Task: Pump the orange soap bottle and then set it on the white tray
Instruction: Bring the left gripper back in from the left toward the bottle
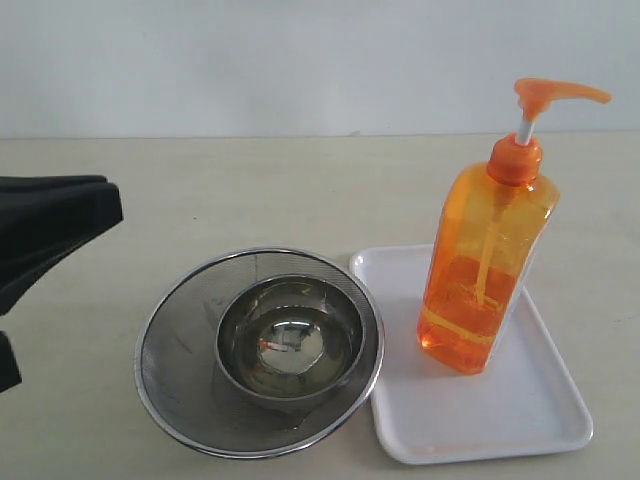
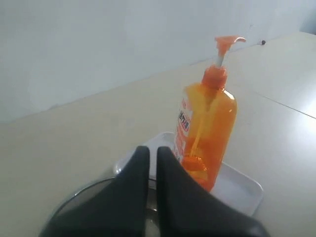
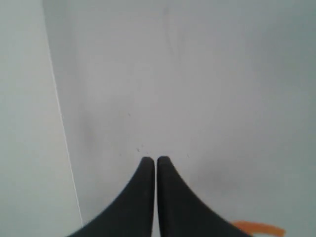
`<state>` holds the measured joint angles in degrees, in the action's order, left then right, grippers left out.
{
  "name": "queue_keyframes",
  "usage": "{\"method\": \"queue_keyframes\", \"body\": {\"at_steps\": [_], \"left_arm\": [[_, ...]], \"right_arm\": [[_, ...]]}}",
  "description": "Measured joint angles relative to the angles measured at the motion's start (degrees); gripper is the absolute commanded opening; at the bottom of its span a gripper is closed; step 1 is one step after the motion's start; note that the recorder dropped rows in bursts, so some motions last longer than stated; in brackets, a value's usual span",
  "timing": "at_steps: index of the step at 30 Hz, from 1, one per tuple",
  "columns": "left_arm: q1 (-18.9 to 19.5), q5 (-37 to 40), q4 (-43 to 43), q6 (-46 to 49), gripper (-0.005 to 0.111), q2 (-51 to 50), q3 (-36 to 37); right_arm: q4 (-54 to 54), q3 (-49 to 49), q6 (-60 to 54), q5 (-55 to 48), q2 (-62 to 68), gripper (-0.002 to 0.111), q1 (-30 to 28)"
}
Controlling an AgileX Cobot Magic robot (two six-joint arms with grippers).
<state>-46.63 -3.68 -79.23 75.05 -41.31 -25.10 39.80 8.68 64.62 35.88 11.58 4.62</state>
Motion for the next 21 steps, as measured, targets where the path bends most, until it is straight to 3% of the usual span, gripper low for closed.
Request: {"method": "queue_keyframes", "body": {"at_steps": [10, 16, 21], "left_arm": [[0.0, 0.1, 8.9, 0.0, 0.005, -18.7, -8.1], [0.2, -0.4, 20.0, -0.1, 0.005, -31.2, -15.8], [3.5, 0.0, 23.9, -1.8, 0.005, -39.2, -22.3]], "right_arm": [[2.2, 0.3, -8.7, -4.7, 26.9, 0.000, 0.0], [-8.8, 0.4, -23.3, -4.4, 39.3, 0.000, 0.0], [-14.8, 0.8, -29.4, -1.6, 46.0, 0.000, 0.0]]}}
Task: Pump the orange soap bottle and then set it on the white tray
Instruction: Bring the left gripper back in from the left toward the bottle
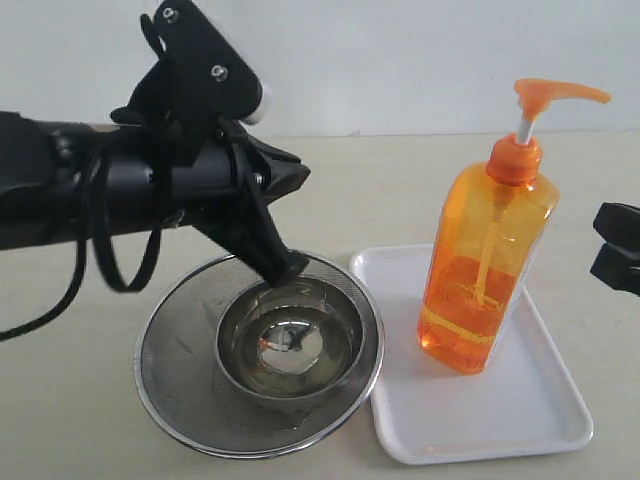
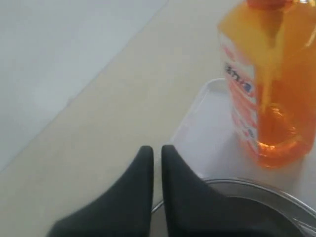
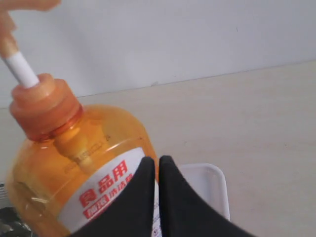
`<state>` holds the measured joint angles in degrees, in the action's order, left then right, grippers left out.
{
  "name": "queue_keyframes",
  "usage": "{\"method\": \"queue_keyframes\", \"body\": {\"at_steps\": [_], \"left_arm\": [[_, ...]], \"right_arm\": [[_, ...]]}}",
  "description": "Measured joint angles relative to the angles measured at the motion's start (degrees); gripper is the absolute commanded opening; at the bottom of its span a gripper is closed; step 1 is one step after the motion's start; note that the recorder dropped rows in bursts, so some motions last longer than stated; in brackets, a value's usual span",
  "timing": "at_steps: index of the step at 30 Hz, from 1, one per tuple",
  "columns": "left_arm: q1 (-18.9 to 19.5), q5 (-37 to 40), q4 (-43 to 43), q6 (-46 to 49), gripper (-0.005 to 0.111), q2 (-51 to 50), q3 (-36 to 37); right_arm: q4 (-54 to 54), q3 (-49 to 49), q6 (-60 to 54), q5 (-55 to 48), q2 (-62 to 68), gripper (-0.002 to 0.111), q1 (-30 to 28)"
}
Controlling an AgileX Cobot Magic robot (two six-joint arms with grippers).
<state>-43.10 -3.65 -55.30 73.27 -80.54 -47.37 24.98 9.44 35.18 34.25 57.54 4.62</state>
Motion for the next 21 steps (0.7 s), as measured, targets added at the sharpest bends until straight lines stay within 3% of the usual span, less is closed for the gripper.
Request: {"method": "queue_keyframes", "body": {"at_steps": [8, 11, 15, 18, 21], "left_arm": [[10.9, 11.9, -0.2, 0.6, 0.005, -4.7, -7.5], [15.3, 20.2, -9.5, 10.3, 0.005, -6.1, -10.4], [23.2, 43.5, -34.6, 31.1, 0.005, -9.2, -11.6], [27.2, 55.9, -41.6, 37.0, 0.005, -12.4, -11.7], [28.3, 61.1, -43.2, 39.6, 0.005, -16.5, -11.8]], "right_arm": [[-1.8, 0.1, -3.3, 1.2, 2.3, 0.000, 0.0], [-1.9, 0.1, -3.5, 1.2, 2.3, 0.000, 0.0], [-1.8, 0.1, -3.5, 0.9, 2.3, 0.000, 0.0], [-1.6, 0.1, -3.8, 0.7, 2.3, 0.000, 0.0], [-1.5, 0.1, -5.2, 0.7, 2.3, 0.000, 0.0]]}}
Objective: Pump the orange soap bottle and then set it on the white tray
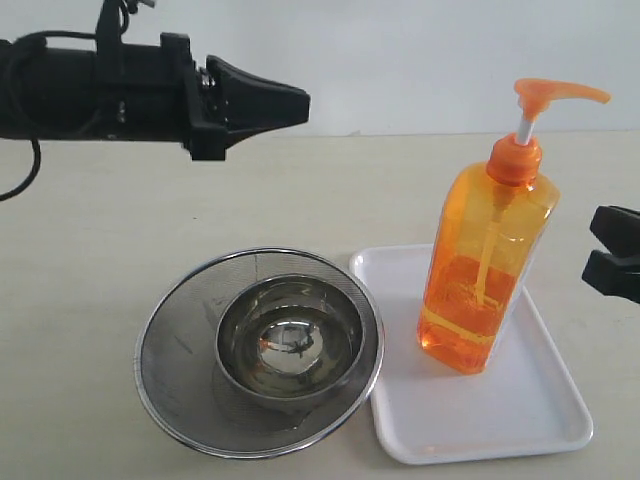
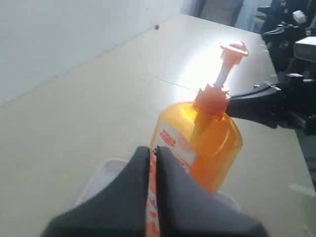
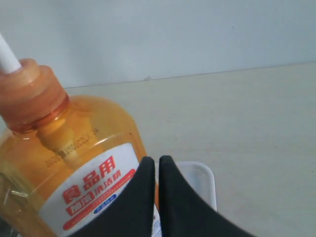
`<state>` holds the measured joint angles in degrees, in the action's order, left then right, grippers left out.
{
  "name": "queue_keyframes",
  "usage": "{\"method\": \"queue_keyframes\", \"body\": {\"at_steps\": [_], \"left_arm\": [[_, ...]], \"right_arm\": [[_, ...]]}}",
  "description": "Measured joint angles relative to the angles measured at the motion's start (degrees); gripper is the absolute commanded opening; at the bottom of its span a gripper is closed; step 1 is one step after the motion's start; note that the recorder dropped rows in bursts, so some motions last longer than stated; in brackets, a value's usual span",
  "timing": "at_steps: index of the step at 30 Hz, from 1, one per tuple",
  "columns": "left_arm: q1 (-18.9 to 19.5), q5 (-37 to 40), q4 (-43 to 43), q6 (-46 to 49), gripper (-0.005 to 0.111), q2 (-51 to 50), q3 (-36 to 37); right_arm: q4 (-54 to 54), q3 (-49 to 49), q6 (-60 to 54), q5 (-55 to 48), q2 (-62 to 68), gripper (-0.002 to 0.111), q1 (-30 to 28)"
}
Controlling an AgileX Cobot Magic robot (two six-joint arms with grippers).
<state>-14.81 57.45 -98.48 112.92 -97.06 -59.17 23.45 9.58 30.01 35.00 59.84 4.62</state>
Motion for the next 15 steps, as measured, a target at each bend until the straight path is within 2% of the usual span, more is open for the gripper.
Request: {"method": "queue_keyframes", "body": {"at_steps": [6, 11, 15], "left_arm": [[-1.8, 6.2, -0.3, 3.7, 0.005, -6.1, -0.8], [-5.7, 5.0, -0.3, 4.2, 0.005, -10.3, -3.8], [-7.6, 2.1, 1.4, 2.6, 0.005, -13.1, -6.2]], "right_arm": [[0.0, 1.7, -0.1, -1.8, 1.3, 0.000, 0.0], [0.8, 4.2, 5.2, -4.9, 6.2, 0.000, 0.0], [7.6, 6.0, 13.5, -4.8, 8.9, 0.000, 0.0]]}}
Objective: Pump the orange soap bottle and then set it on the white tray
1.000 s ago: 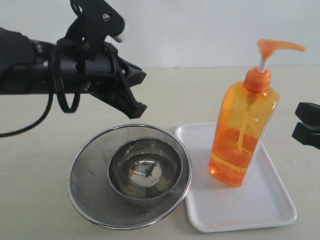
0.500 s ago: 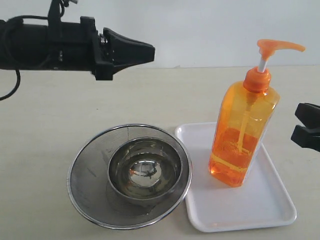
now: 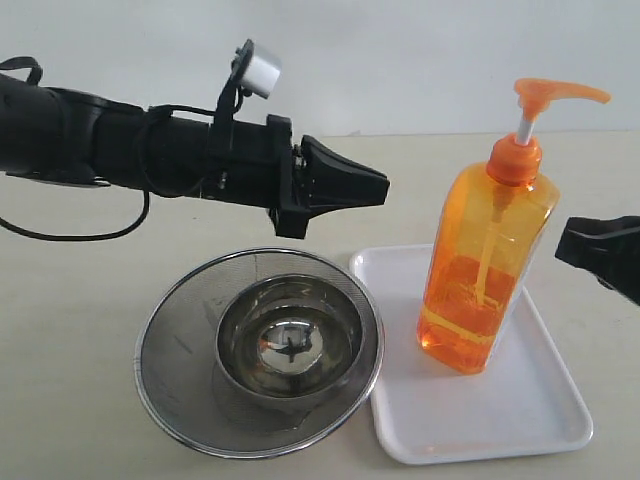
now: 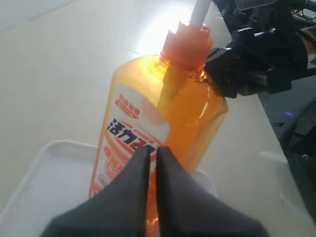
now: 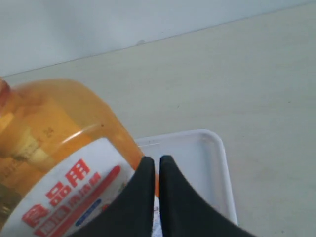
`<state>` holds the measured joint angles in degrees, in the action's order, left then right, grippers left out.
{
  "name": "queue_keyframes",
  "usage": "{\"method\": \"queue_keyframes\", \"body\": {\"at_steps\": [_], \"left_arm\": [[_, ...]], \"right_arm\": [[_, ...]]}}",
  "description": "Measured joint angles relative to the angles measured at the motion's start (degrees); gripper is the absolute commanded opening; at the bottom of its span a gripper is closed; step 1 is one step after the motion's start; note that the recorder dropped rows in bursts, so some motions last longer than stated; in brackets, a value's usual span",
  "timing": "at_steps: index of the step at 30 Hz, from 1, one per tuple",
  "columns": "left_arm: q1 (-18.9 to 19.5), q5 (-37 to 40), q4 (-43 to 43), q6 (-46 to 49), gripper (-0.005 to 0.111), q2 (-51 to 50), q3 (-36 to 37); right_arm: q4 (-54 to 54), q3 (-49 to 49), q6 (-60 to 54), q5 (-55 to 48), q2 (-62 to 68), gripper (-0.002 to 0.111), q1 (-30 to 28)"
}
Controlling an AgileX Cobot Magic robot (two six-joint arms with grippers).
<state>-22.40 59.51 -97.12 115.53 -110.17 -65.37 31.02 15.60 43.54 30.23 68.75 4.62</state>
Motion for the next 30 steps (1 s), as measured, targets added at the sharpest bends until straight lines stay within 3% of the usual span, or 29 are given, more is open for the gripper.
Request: {"method": "queue_keyframes", "body": {"at_steps": [10, 20, 30], "left_arm": [[-1.2, -2.0, 0.6, -0.5, 0.005, -2.0, -0.6], [-5.6, -5.0, -0.2, 0.6, 0.005, -2.3, -1.4], [-5.8, -6.5, -1.6, 1.0, 0.005, -2.3, -1.6]], "right_arm": [[4.6, 0.6, 5.4, 1.5, 0.3, 0.000, 0.0], [4.5, 0.8, 5.6, 4.3, 0.4, 0.000, 0.0], [3.0, 0.8, 3.6, 6.2, 0.5, 0.000, 0.0]]}}
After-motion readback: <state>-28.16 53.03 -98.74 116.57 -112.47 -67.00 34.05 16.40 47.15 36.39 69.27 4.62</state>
